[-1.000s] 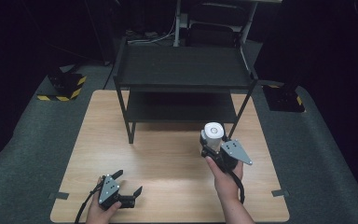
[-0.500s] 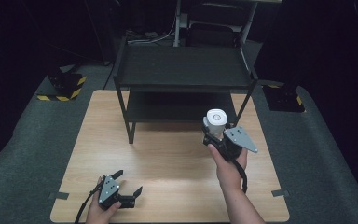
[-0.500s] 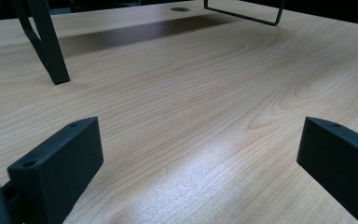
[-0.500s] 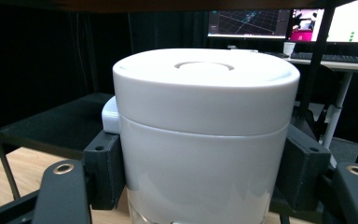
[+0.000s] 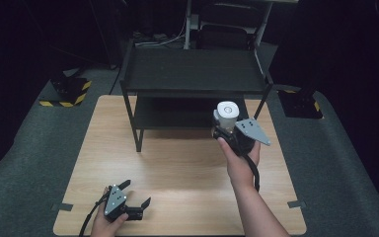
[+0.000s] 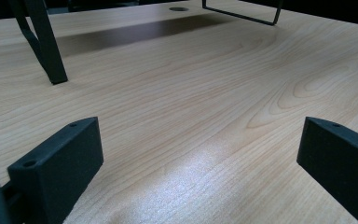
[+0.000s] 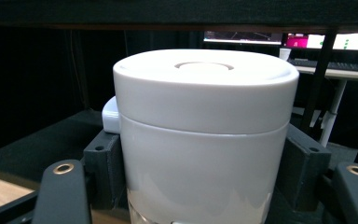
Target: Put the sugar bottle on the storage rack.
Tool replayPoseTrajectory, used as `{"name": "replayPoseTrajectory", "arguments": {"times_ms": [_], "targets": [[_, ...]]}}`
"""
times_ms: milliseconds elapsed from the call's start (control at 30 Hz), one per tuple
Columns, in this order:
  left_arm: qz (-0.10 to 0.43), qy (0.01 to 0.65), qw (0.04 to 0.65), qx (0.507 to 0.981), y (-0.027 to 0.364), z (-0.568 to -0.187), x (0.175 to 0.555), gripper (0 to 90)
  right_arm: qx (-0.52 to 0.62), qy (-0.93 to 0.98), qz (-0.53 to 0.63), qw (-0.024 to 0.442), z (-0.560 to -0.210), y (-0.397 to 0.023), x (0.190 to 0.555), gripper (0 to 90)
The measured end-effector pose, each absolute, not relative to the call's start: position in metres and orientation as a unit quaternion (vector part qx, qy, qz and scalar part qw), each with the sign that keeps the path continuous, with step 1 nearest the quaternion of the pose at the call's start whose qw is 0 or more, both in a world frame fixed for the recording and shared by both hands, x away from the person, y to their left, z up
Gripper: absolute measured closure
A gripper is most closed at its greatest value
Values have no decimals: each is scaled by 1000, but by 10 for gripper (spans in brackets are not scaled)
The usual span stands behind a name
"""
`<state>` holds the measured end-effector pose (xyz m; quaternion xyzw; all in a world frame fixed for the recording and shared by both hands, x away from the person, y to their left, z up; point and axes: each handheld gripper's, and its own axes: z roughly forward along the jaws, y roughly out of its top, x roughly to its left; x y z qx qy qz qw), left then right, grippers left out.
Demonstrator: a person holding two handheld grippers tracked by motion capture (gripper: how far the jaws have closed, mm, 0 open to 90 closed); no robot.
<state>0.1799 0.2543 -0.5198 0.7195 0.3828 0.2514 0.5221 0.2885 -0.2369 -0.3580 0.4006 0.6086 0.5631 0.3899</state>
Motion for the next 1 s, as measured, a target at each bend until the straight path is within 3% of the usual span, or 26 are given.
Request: {"name": "replayPoseTrajectory", "arguments": {"times_ms": [1000], "targets": [[249, 377, 524, 722, 256, -520, 180, 5, 423, 598, 550, 402, -371, -217, 358, 301]]}}
